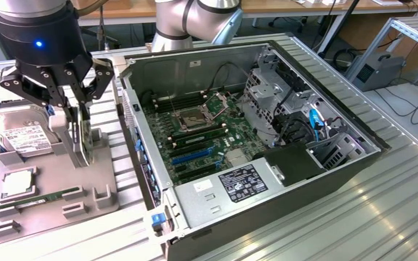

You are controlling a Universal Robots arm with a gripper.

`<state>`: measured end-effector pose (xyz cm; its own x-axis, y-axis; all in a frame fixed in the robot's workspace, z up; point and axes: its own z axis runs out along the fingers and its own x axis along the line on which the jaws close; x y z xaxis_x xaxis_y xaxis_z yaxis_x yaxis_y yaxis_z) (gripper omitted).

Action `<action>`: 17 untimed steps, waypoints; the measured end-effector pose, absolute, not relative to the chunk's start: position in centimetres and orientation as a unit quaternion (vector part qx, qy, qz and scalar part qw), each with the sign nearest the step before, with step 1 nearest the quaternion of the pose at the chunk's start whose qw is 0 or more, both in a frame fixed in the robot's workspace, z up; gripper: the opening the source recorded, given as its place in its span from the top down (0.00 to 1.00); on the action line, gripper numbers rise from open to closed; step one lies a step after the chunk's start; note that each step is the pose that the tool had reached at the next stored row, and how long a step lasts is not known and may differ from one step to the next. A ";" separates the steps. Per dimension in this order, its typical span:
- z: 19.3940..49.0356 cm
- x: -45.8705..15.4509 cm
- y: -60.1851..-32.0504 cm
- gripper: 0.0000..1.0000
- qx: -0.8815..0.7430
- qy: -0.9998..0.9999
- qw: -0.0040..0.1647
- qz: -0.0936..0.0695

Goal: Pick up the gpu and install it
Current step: 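Pick up the gpu and move the gpu toward the slot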

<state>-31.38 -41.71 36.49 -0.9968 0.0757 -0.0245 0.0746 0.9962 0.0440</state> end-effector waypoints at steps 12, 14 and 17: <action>37.0 -31.4 -41.7 0.73 0.038 0.999 0.013 0.022; 37.1 -31.4 -41.7 0.73 0.038 0.999 0.013 0.022; 37.3 -31.4 -41.7 0.73 0.038 0.999 0.013 0.022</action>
